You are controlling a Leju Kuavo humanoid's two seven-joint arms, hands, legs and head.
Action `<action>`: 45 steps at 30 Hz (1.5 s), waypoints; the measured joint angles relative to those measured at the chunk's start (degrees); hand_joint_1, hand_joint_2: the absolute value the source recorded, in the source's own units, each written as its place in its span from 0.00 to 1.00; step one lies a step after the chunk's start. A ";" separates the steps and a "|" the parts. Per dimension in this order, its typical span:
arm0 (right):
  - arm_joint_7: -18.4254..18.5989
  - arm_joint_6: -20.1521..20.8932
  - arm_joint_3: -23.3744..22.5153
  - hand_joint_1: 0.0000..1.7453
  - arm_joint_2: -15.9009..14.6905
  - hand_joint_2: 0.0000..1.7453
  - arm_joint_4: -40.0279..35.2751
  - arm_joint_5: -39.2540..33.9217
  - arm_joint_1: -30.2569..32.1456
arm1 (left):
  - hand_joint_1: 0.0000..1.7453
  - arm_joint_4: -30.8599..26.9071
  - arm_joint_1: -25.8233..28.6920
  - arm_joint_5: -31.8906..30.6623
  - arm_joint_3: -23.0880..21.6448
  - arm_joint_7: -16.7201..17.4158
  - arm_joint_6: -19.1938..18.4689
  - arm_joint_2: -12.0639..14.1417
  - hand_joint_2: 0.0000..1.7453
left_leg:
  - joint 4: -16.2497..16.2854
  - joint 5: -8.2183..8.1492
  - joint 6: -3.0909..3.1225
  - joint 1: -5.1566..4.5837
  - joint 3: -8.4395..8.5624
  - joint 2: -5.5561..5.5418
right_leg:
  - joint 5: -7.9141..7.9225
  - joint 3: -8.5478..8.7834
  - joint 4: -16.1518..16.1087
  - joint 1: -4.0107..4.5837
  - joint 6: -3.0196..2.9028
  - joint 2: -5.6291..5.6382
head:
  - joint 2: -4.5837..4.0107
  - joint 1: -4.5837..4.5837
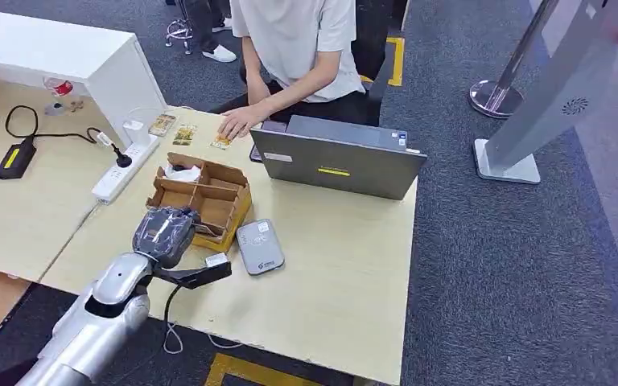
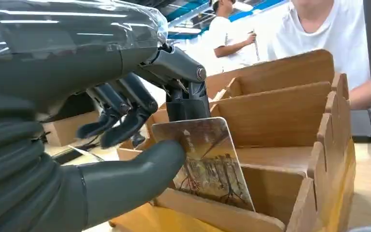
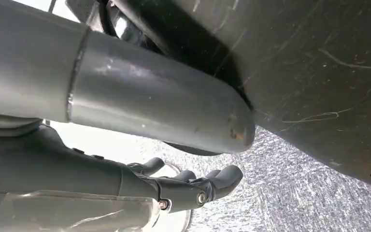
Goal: Pass the card to the sensor for recognition and then transmit it.
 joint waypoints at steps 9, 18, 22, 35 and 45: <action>-0.72 0.02 0.00 0.00 0.00 0.00 0.00 0.59 0.00 | 1.00 -1.82 0.77 1.05 1.97 -1.44 7.98 -0.07 1.00 | 0.00 0.00 0.00 0.00 0.00 0.00 | 0.00 0.00 0.00 0.00 0.00 0.00 | 0.00 0.00; -0.59 0.18 0.00 0.00 0.00 0.00 0.00 1.27 -0.02 | 1.00 -15.79 2.36 5.88 5.51 -4.77 10.22 0.83 1.00 | 0.00 0.00 0.00 0.01 0.00 -0.04 | 0.00 -0.01 0.00 0.00 0.00 -0.04 | 0.00 0.02; -0.57 1.09 0.06 0.00 0.00 0.00 0.00 2.20 -0.14 | 1.00 -19.93 -1.52 6.02 5.73 -4.92 8.60 0.96 1.00 | 0.00 0.04 0.03 0.01 0.01 -0.04 | 0.03 0.00 0.00 0.00 -0.02 -0.05 | 0.00 0.04; -2.27 5.33 3.72 0.00 0.20 0.00 0.00 6.71 -1.81 | 1.00 3.38 -30.40 -3.24 4.61 -1.60 14.64 -5.83 1.00 | 0.02 0.23 0.04 -0.01 0.04 -0.01 | 0.26 0.00 0.01 -0.01 0.05 -0.01 | 0.00 0.00; -1.73 5.07 3.93 0.00 0.20 0.00 0.00 6.62 -1.77 | 0.00 10.01 -34.43 2.34 3.43 -2.38 10.09 -8.26 1.00 | 0.02 0.21 0.04 -0.01 -0.02 0.03 | 0.25 -0.07 0.00 0.00 0.05 0.03 | 0.00 0.00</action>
